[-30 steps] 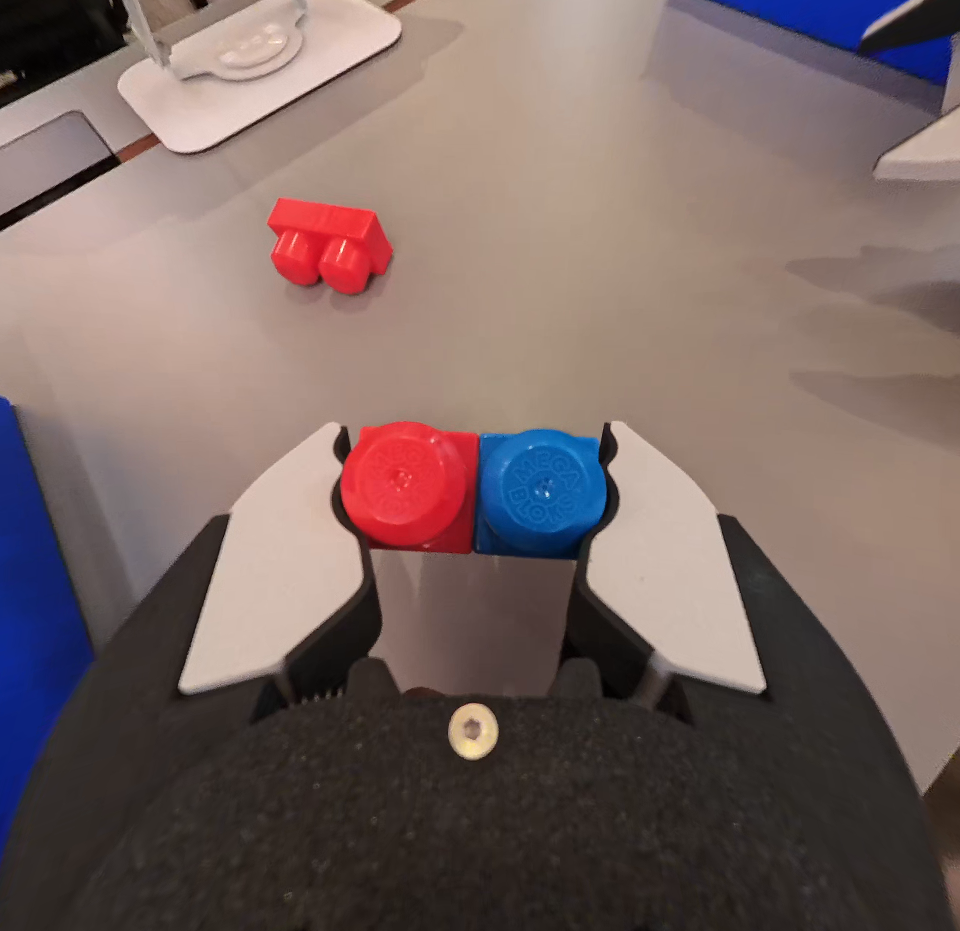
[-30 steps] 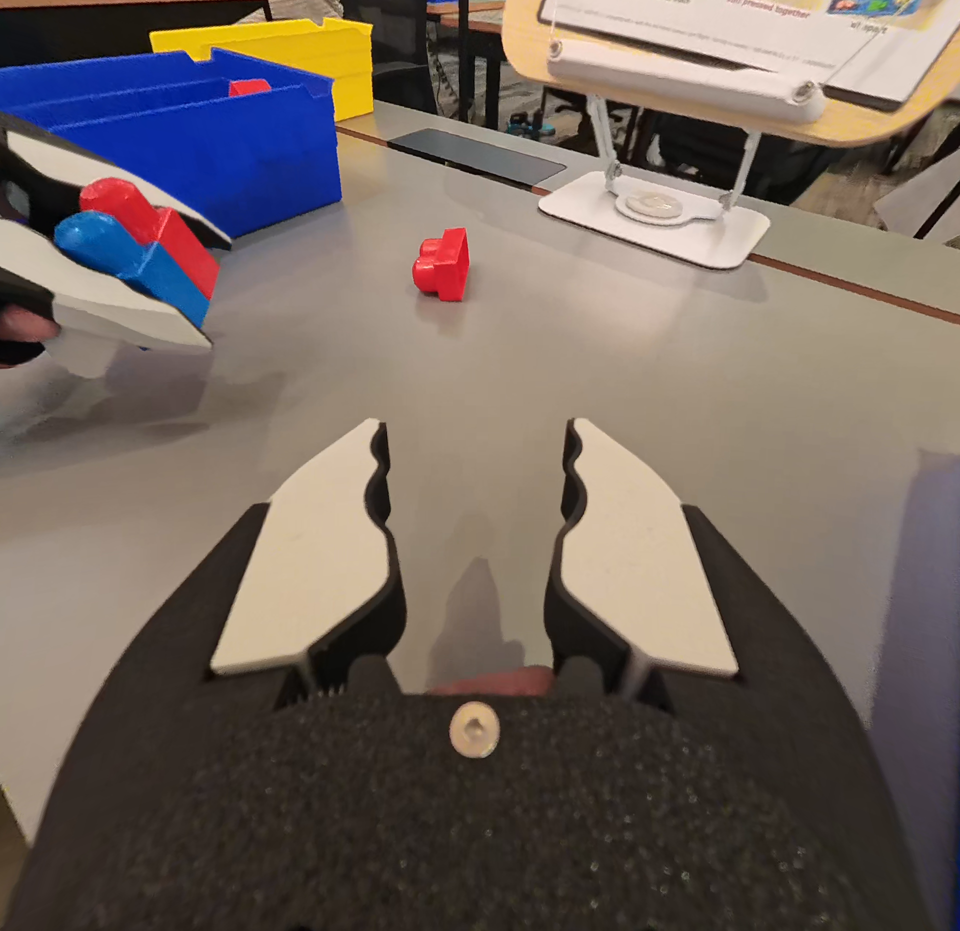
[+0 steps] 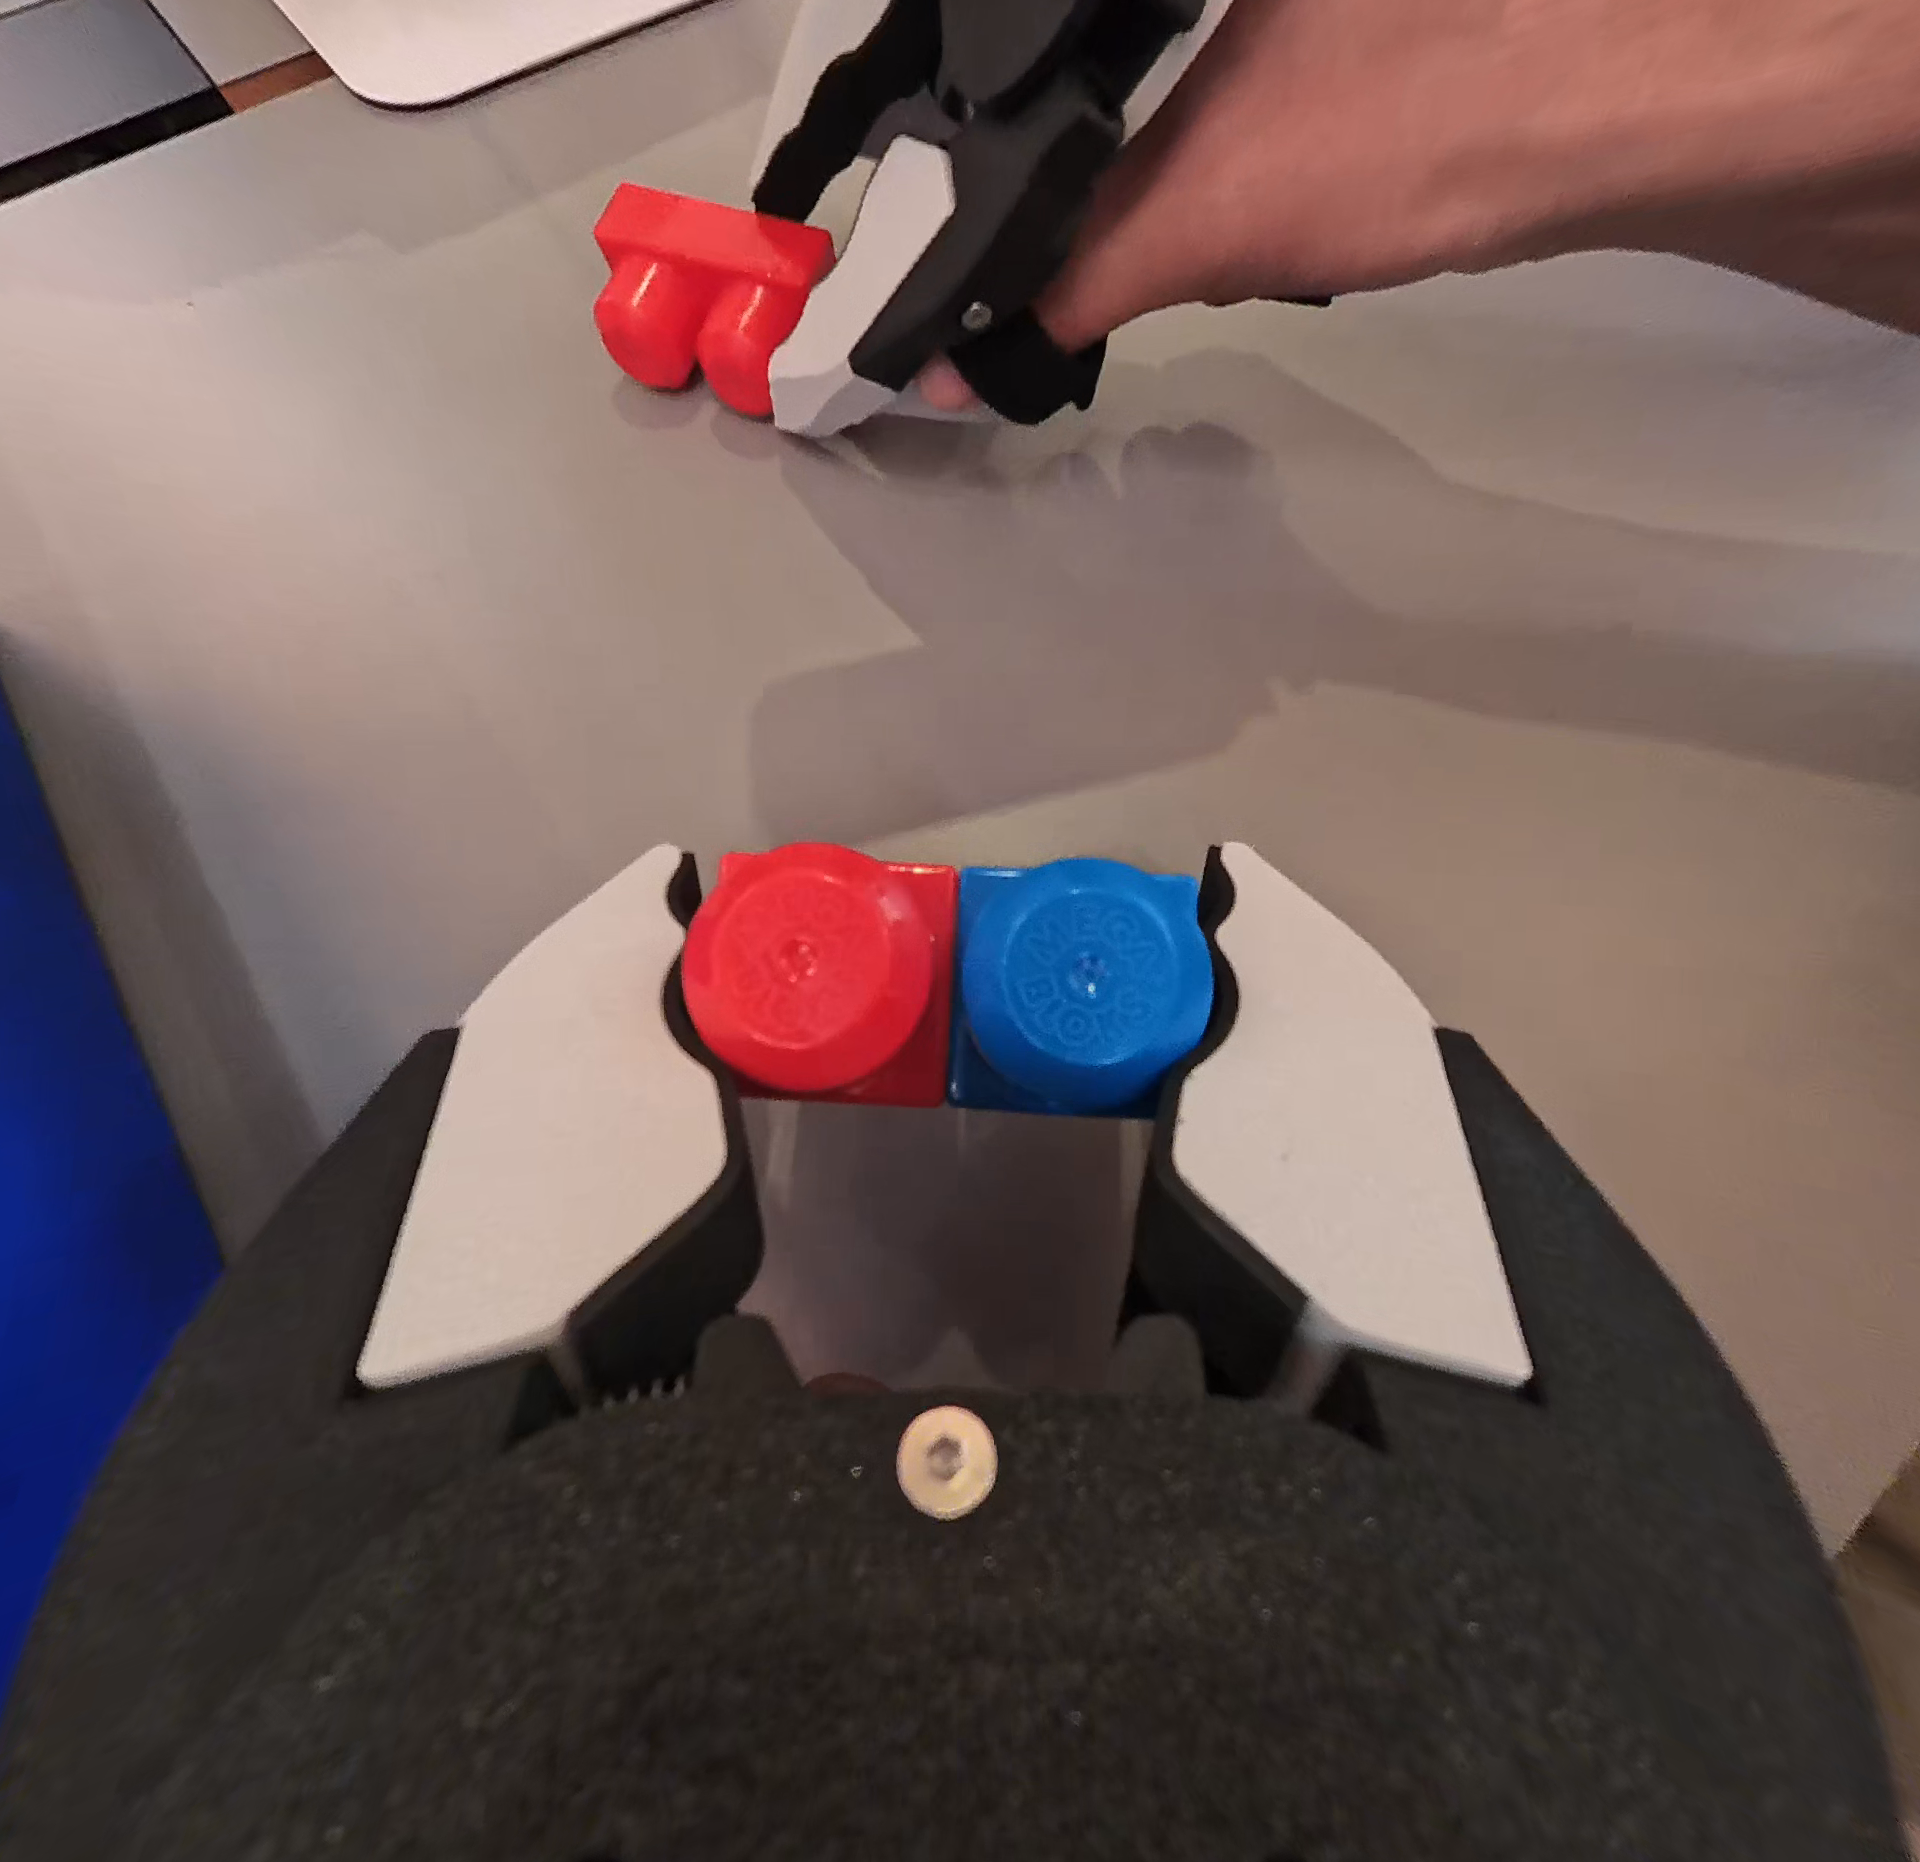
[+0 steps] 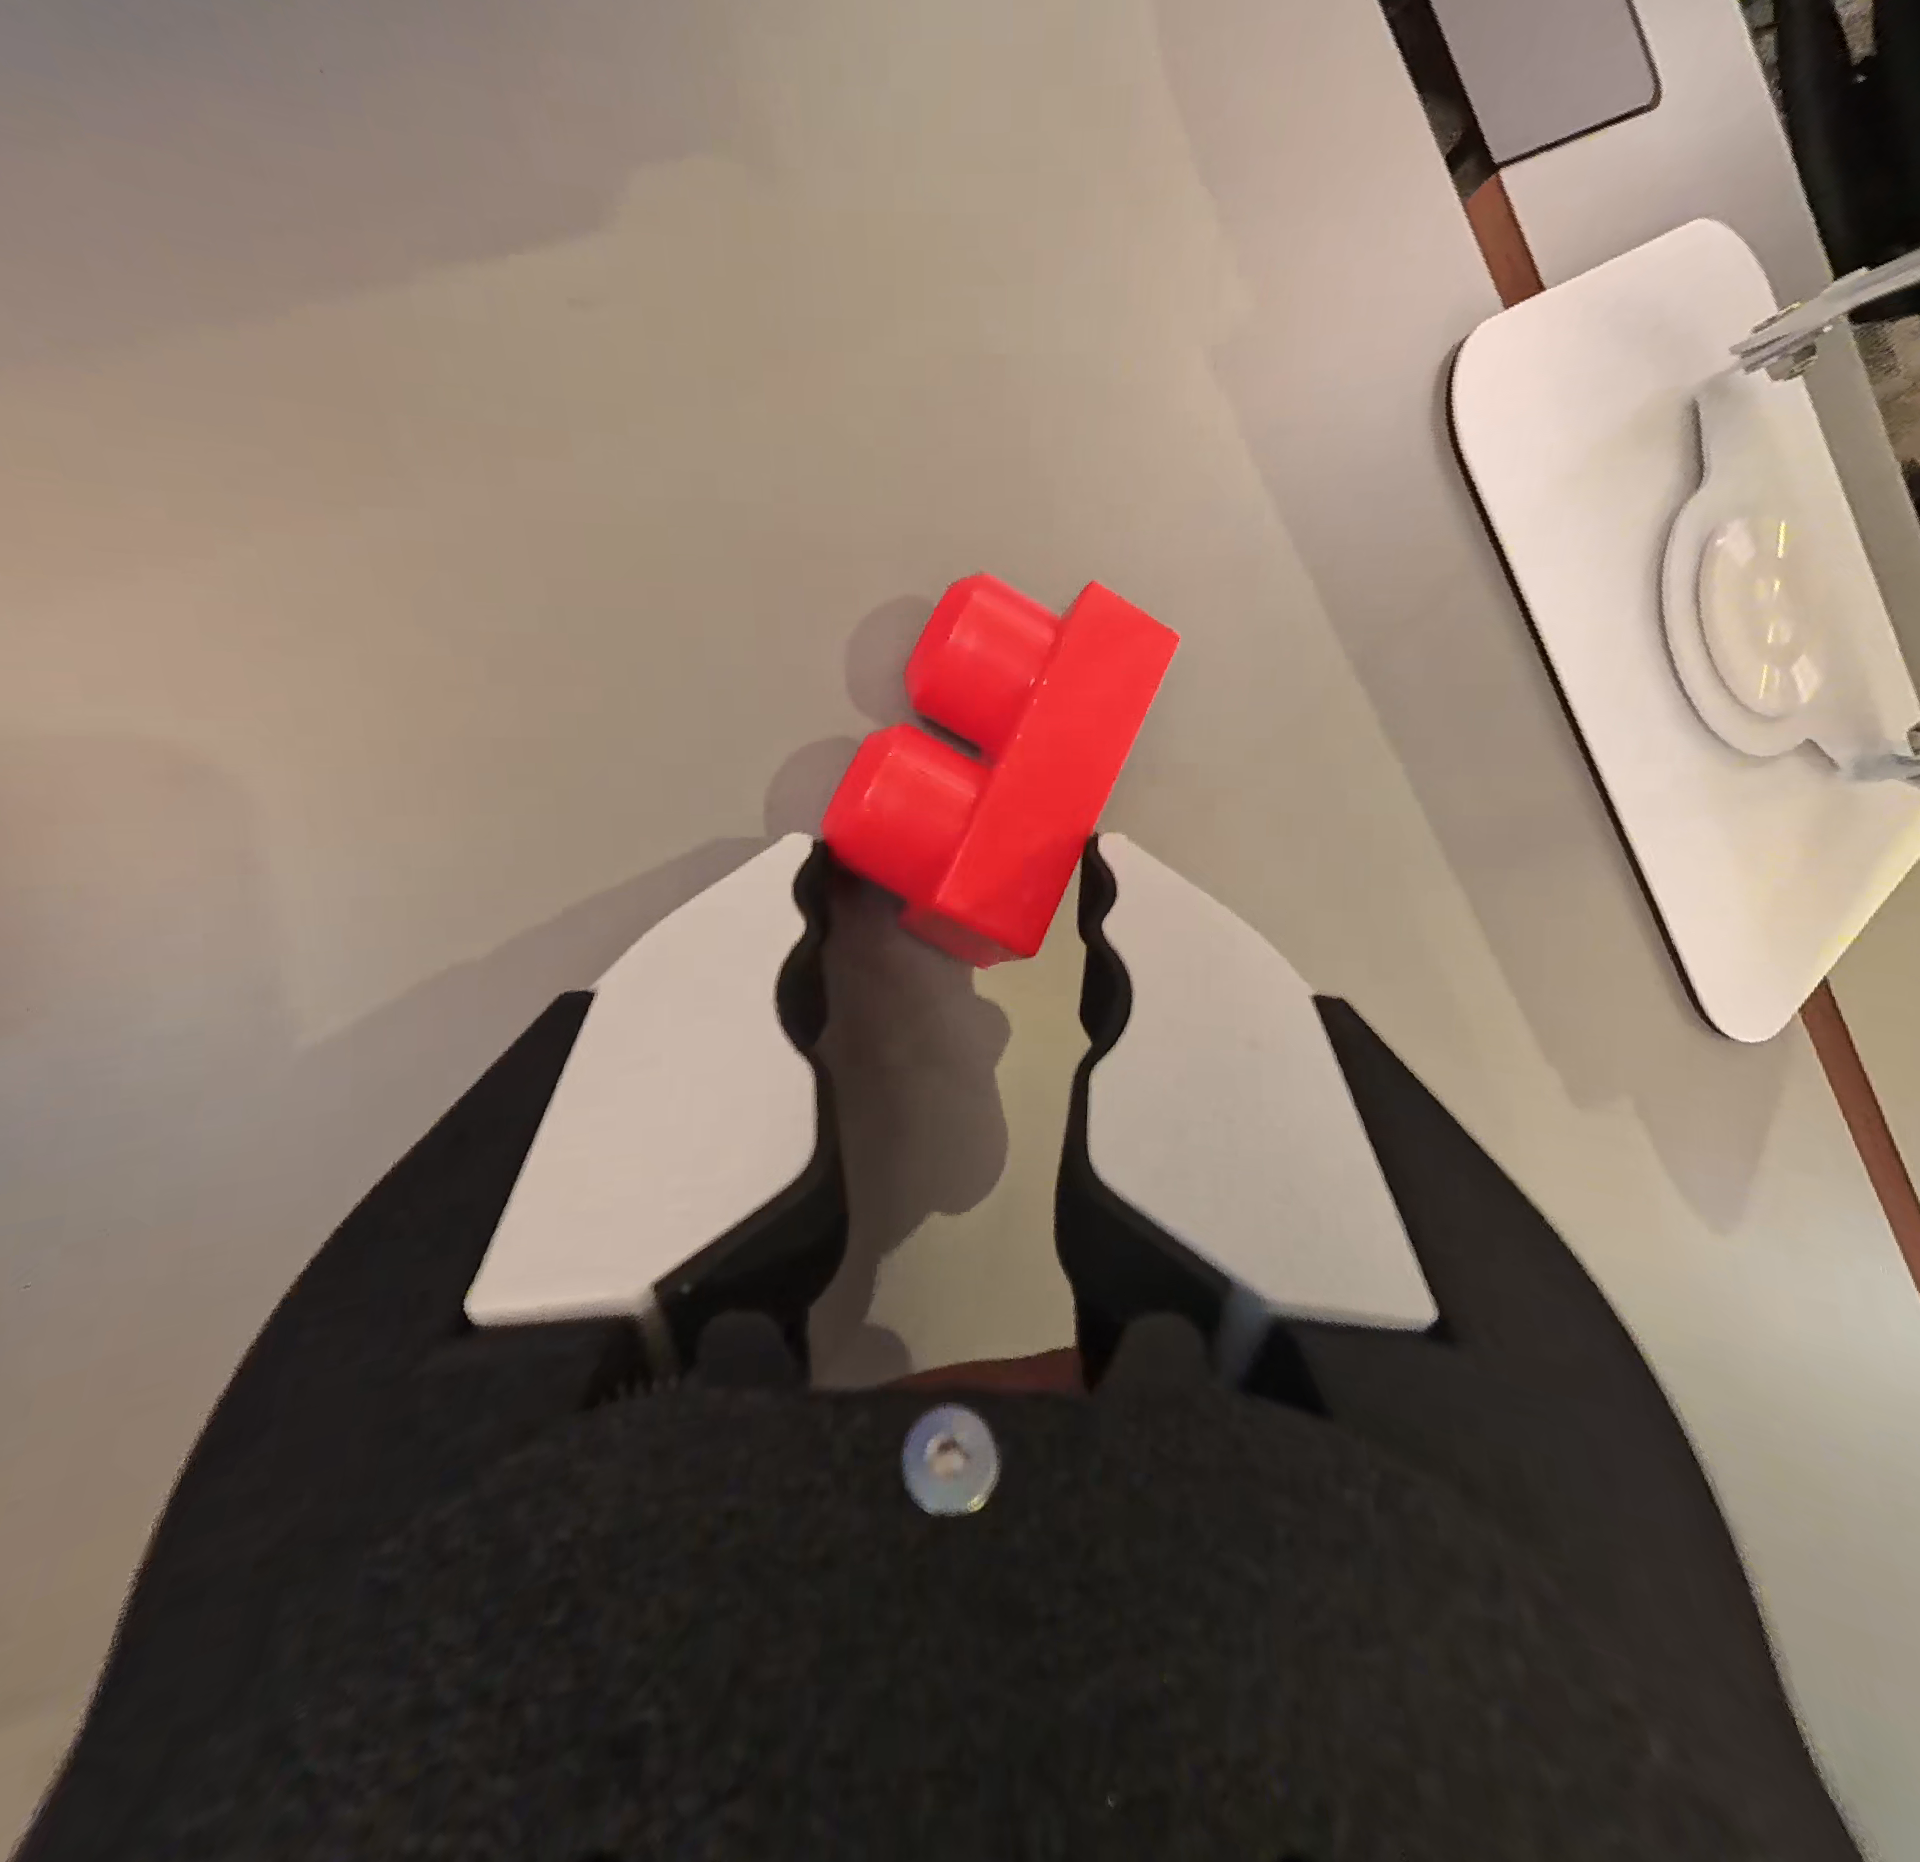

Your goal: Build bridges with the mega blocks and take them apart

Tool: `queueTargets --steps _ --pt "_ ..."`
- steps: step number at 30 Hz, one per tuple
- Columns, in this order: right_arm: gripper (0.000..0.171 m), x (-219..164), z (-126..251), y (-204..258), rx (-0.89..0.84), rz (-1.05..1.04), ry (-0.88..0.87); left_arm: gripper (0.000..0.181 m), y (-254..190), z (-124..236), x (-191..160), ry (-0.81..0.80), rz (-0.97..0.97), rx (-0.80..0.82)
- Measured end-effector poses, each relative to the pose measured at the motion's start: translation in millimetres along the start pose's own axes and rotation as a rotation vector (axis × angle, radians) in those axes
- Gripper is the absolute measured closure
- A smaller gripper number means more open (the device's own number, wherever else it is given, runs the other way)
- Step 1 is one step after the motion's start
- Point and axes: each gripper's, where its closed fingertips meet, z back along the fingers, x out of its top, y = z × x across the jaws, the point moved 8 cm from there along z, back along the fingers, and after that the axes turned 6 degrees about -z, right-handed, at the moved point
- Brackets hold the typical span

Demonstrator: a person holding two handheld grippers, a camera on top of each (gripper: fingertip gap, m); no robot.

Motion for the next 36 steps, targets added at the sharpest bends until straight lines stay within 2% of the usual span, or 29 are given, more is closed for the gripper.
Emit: queueTargets --steps 6,13,17,22,29,32,36 --pt "0.126 -5 28 -6 0.062 -0.051 -0.104 0.091 0 -4 -2 0.008 0.002 -0.007" --pt "0.126 -21 100 -12 0.241 -0.228 -0.378 0.092 1 -6 3 -0.006 -0.01 -0.01" --pt "0.126 -46 148 -11 0.385 -0.394 -0.574 0.092 2 -5 7 -0.014 -0.015 -0.009" --pt "0.126 -96 179 4 0.412 -0.535 -0.715 0.092 -3 -8 11 -0.027 -0.049 -0.032" --pt "0.127 -131 191 19 0.47 -0.647 -0.77 0.092 -14 -17 14 -0.03 -0.08 -0.074" --pt "0.127 -132 191 21 0.501 -0.668 -0.767 0.092 -17 -19 18 -0.041 -0.089 -0.082" --pt "0.127 -113 192 29 0.633 -0.696 -0.764 0.092 -20 -21 25 -0.065 -0.107 -0.096"
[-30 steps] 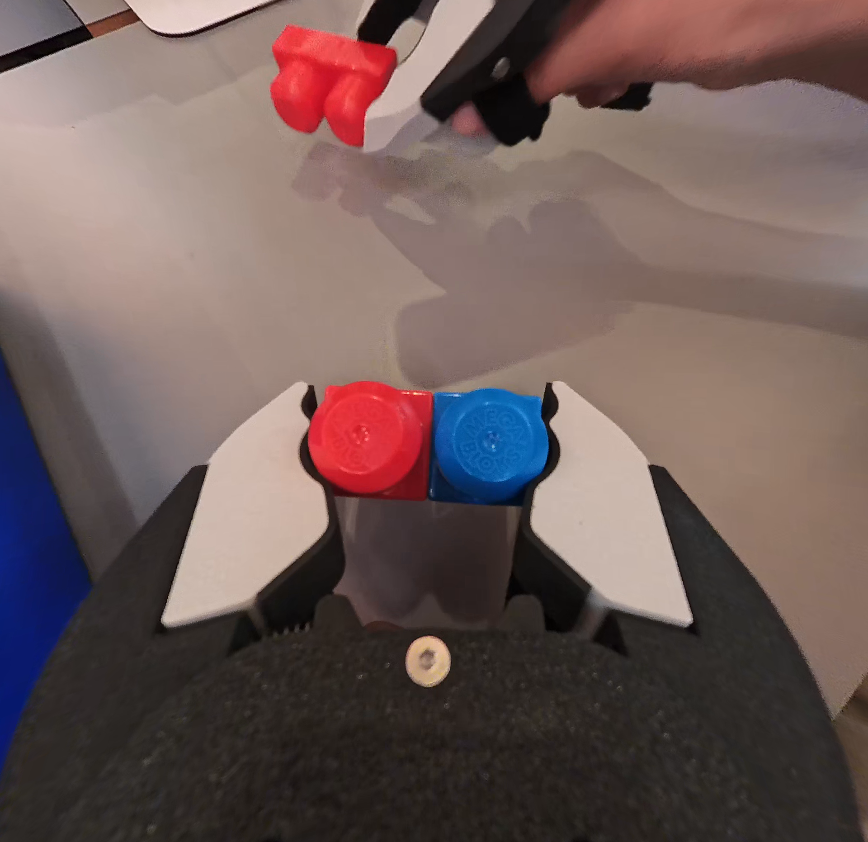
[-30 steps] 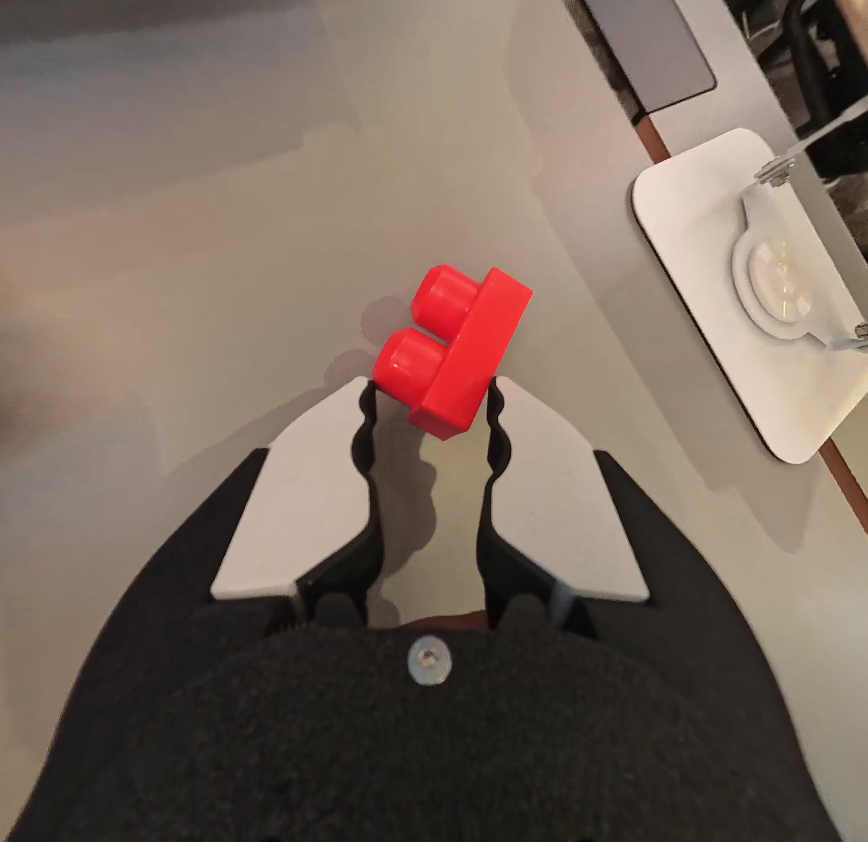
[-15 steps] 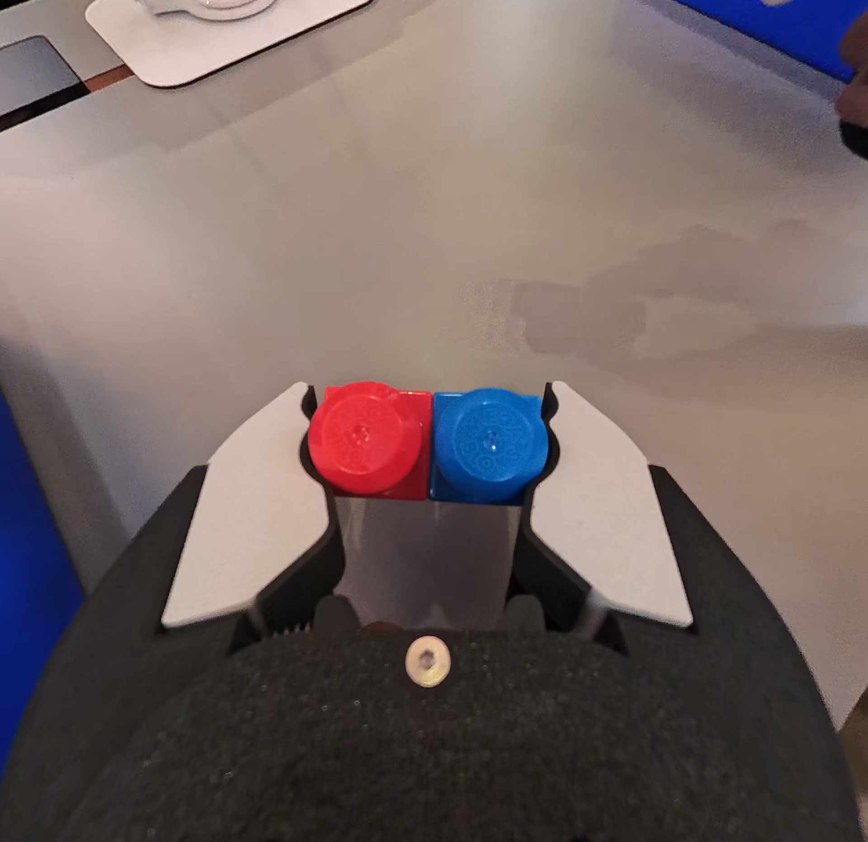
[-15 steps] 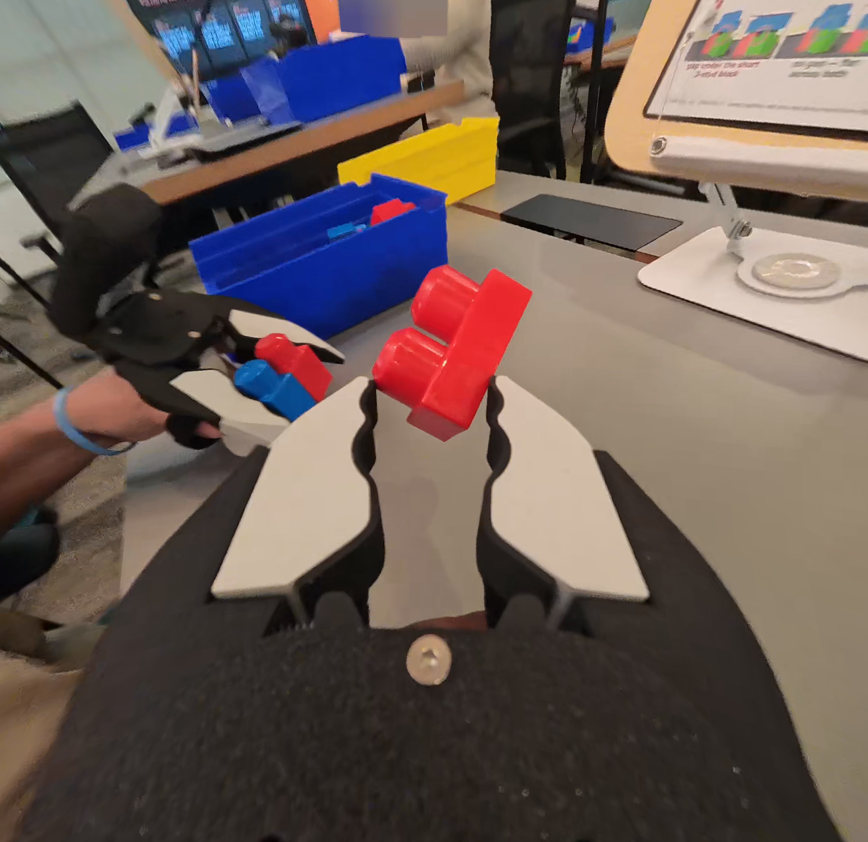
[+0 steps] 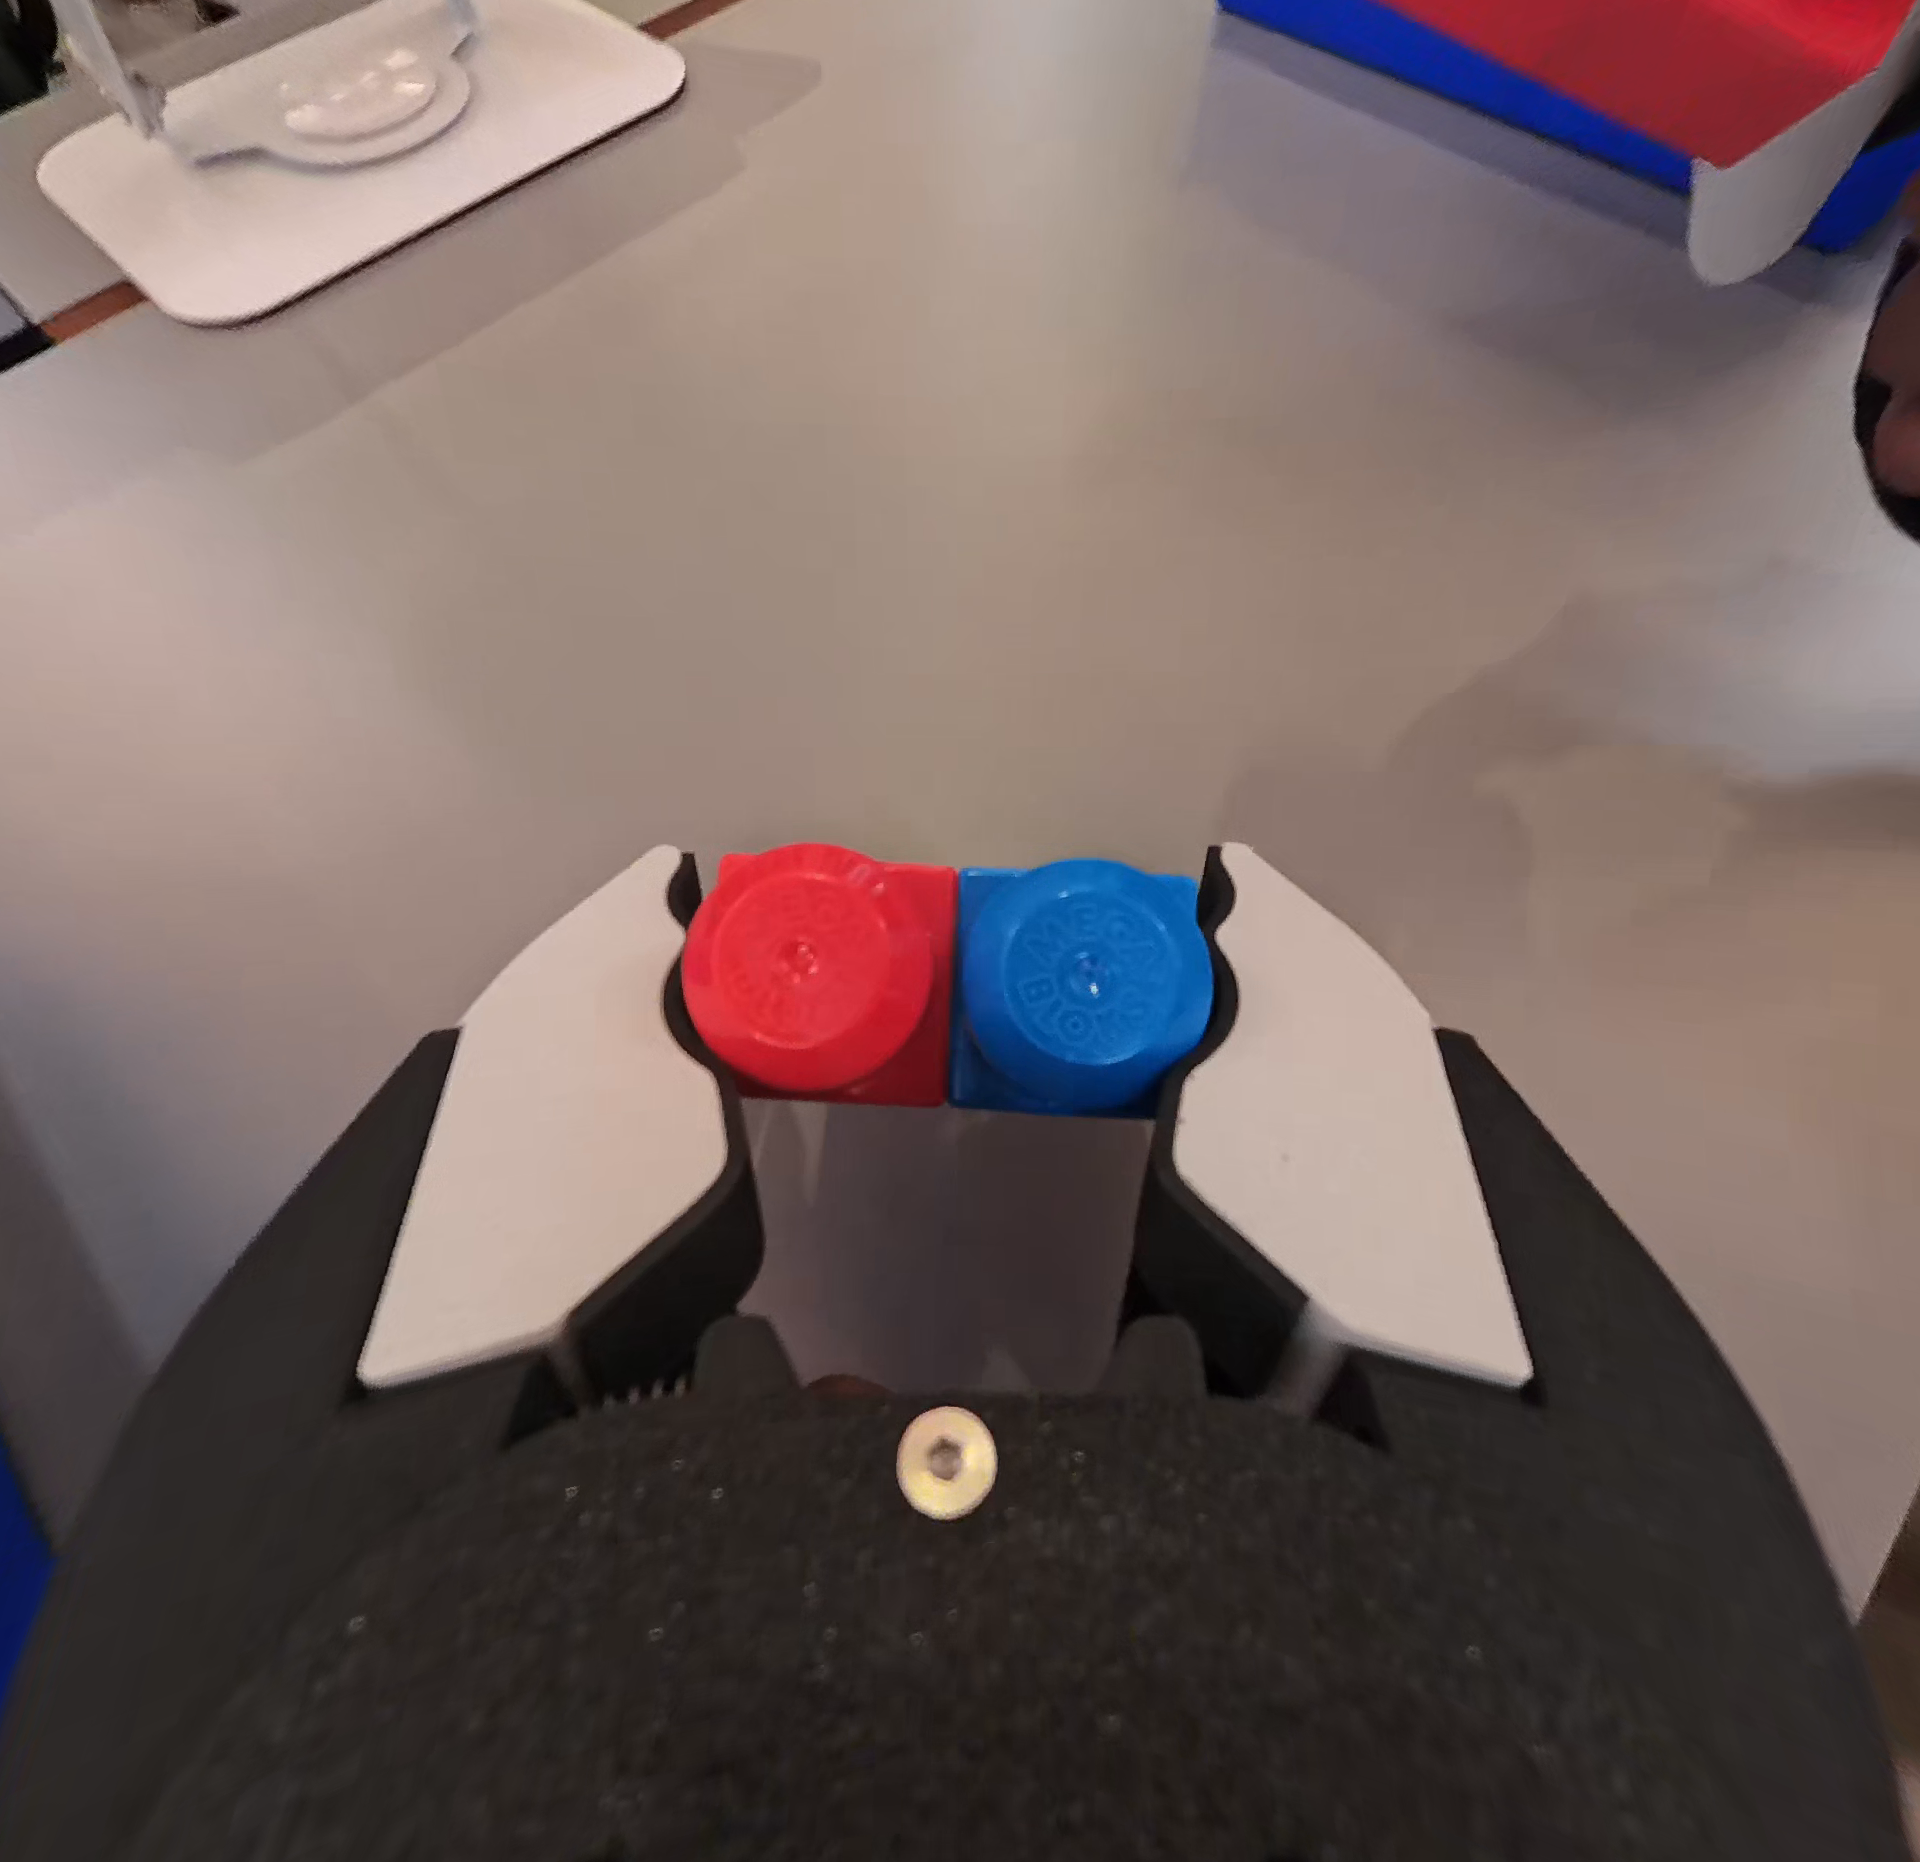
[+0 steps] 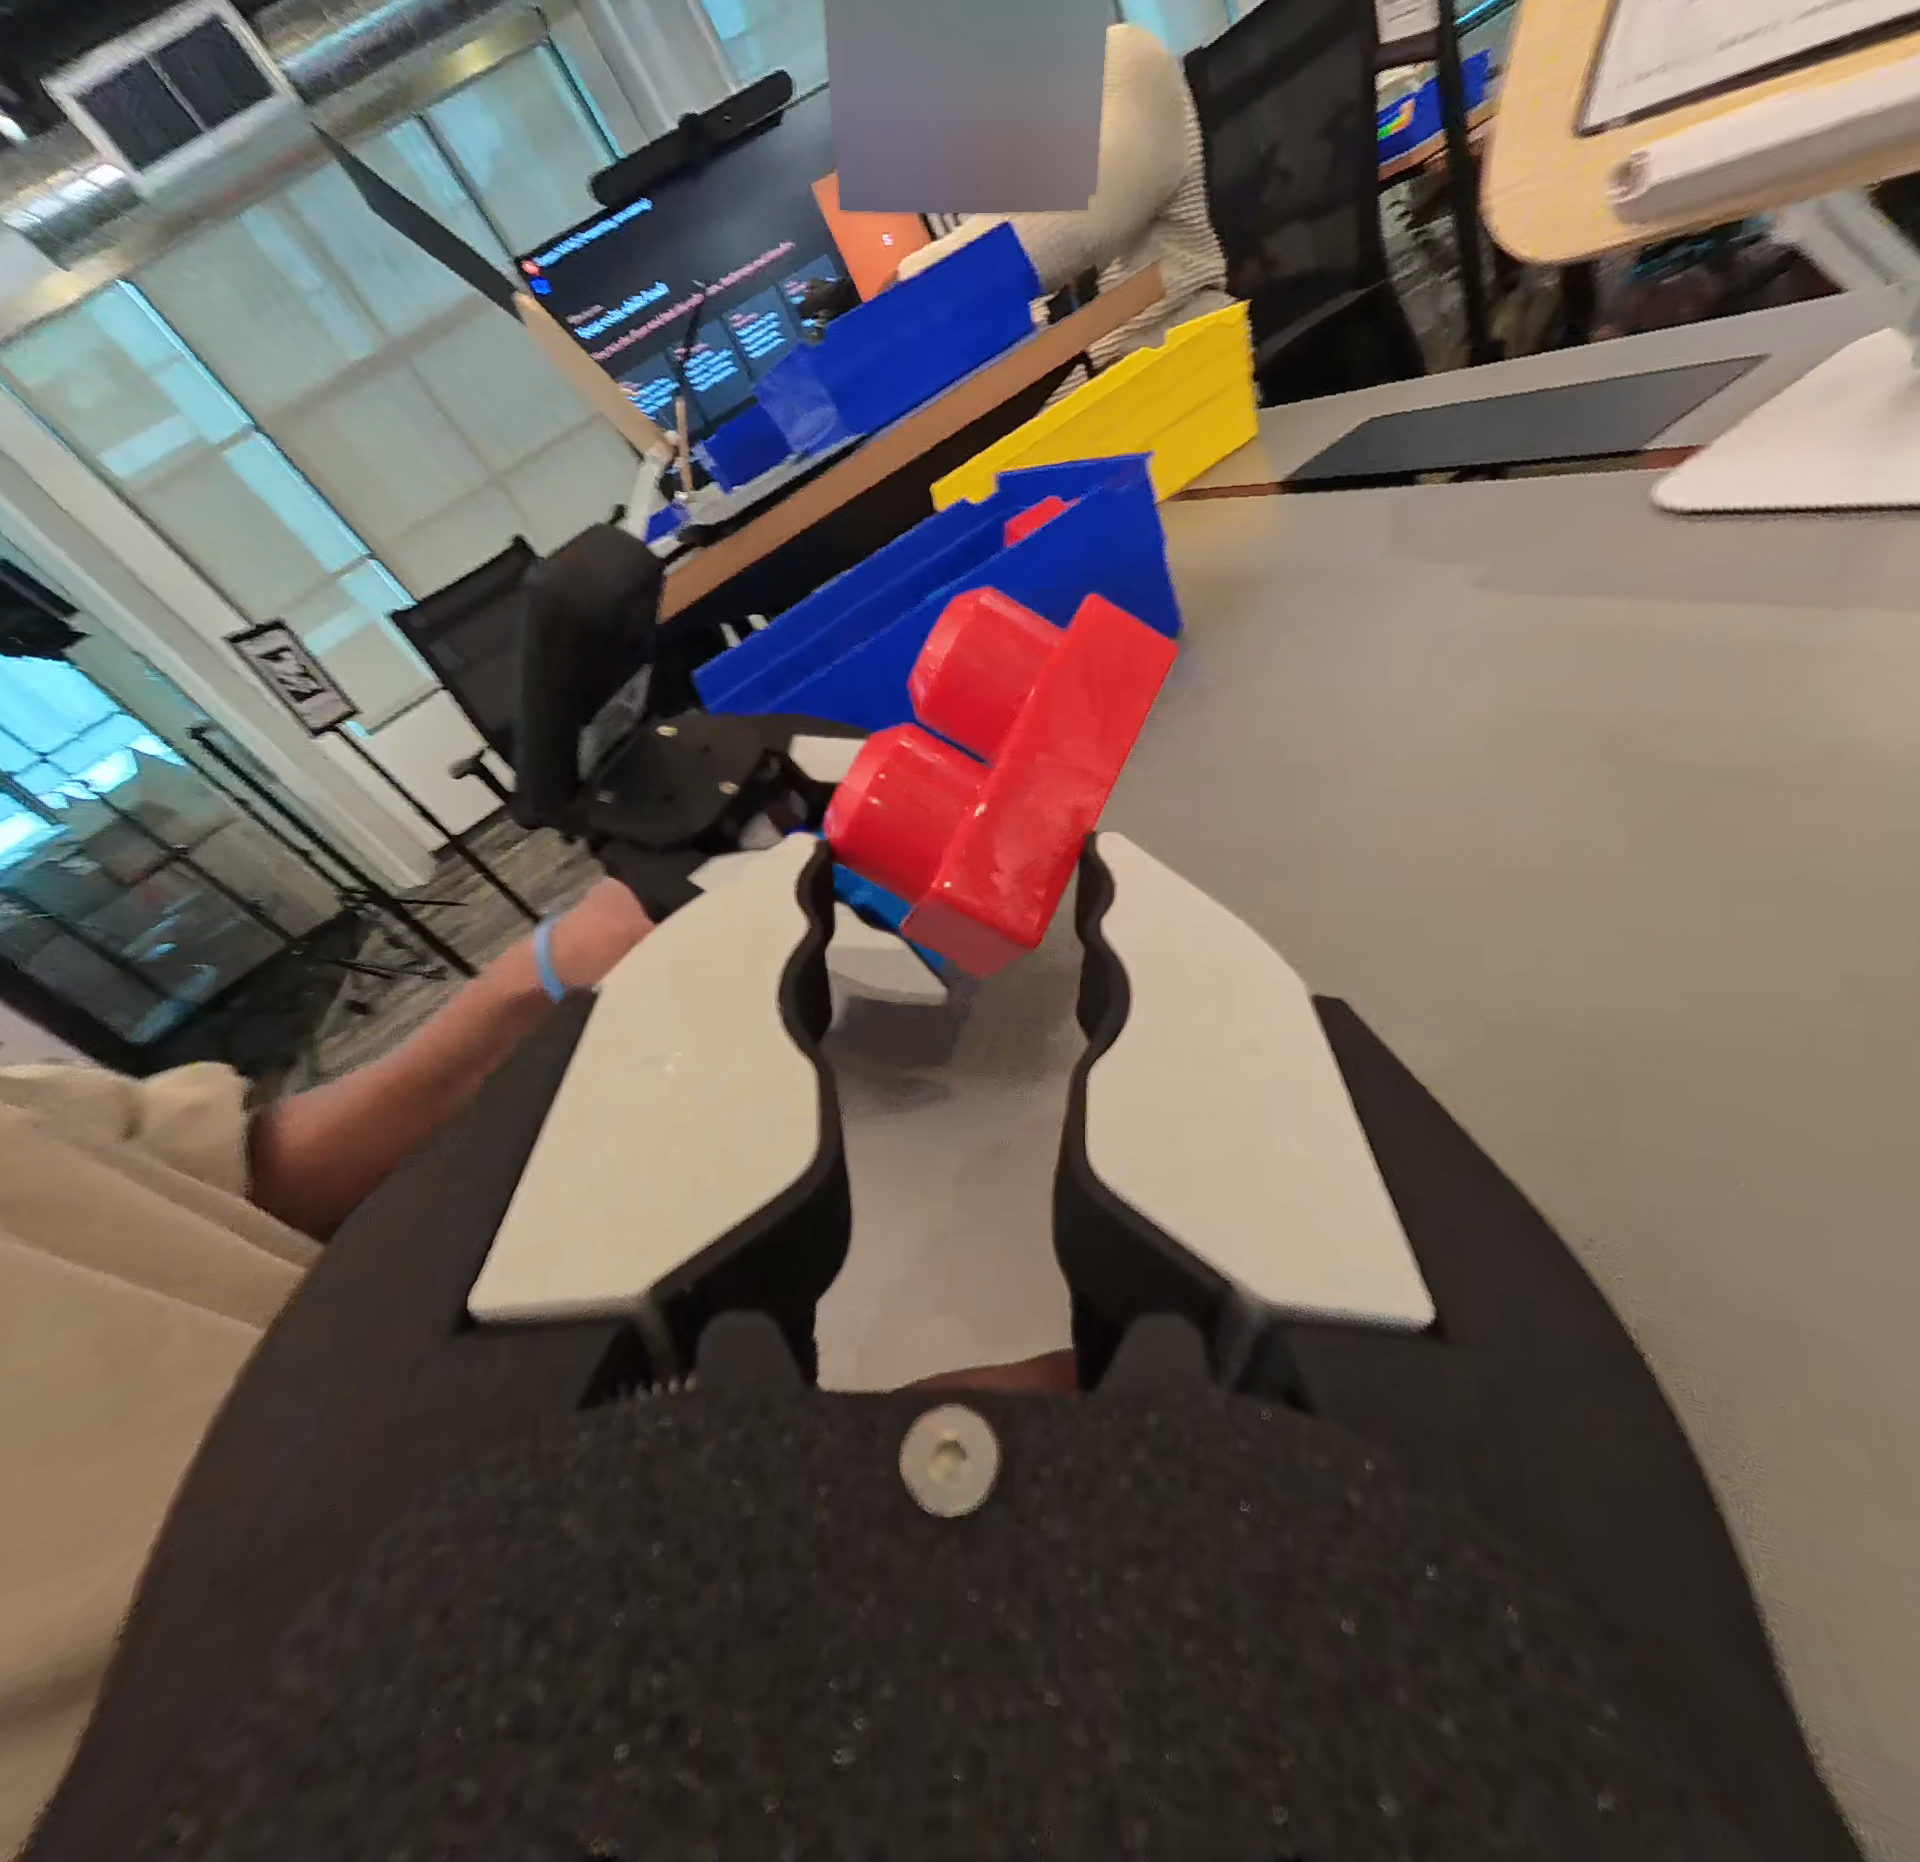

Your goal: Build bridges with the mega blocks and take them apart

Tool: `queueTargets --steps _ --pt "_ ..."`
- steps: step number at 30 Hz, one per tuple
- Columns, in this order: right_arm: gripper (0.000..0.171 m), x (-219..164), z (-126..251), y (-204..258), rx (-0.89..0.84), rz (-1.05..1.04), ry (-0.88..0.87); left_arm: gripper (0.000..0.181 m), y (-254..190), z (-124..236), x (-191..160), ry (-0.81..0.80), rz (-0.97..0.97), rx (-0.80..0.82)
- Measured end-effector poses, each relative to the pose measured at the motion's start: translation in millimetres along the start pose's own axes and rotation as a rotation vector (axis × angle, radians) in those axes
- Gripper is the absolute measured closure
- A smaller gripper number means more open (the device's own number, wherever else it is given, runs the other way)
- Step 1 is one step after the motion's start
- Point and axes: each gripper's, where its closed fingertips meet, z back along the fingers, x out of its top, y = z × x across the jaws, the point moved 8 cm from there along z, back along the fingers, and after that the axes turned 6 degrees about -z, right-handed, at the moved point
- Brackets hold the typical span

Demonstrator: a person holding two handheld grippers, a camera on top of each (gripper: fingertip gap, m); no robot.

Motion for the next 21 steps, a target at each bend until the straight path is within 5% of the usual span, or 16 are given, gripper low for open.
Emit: queueTargets --steps 7,21 --pt "0.127 1 -55 28 0.211 -0.146 0.108 0.092 -9 -8 19 -0.064 -0.067 -0.012" --pt "0.126 -12 -85 45 0.19 -0.098 0.259 0.092 -10 -8 29 -0.099 -0.116 0.053"
